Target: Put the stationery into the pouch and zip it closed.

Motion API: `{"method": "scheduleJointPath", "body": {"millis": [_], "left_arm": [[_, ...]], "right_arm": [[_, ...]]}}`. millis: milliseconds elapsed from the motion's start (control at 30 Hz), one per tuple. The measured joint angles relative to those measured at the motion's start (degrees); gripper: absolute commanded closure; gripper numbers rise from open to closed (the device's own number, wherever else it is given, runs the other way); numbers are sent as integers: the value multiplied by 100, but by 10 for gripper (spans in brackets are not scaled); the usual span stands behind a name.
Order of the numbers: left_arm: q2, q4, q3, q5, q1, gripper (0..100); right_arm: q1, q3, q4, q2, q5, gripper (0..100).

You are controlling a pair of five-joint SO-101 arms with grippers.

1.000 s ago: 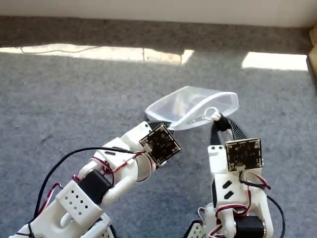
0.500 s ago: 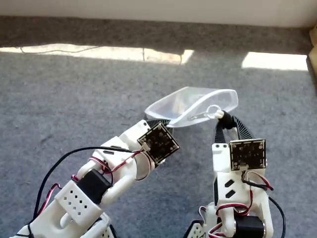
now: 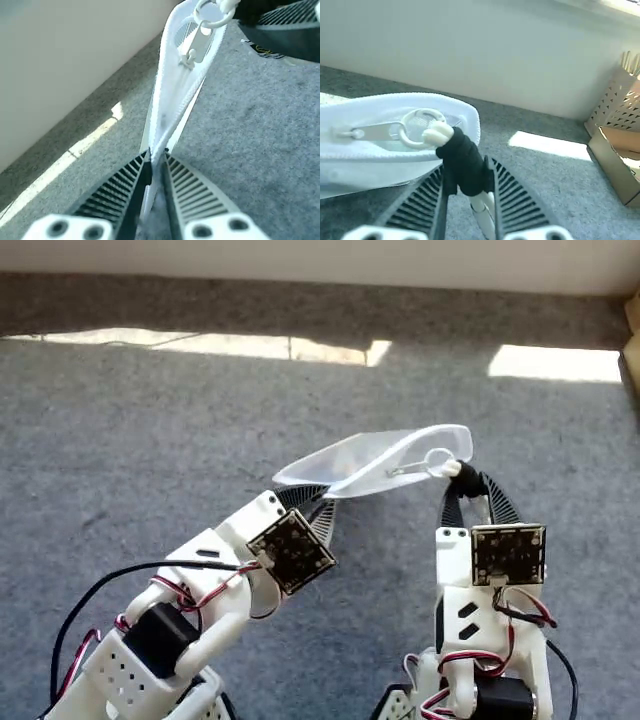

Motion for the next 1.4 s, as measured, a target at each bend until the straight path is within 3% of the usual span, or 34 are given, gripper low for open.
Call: {"method": "scheduleJointPath", "body": {"millis": [267,567,767,1000,1233,1400], "left_arm": [[-114,0,9,0,-598,993],[-114,0,9,0,-677,988],[-132,26,9,0,-712,820],[-141,70,9,422,-888,811],[-176,158,9,290,-264,811],[-176,1055,-387,255,378,810]], "right_arm": [[0,0,0,-9,0,991],[0,0,0,0,0,991],[9,0,0,0,-132,991],[0,-9,0,-35,-158,991],[-308,-18,-9,-35,-167,991],[-571,-26,-9,-35,-167,991]]}}
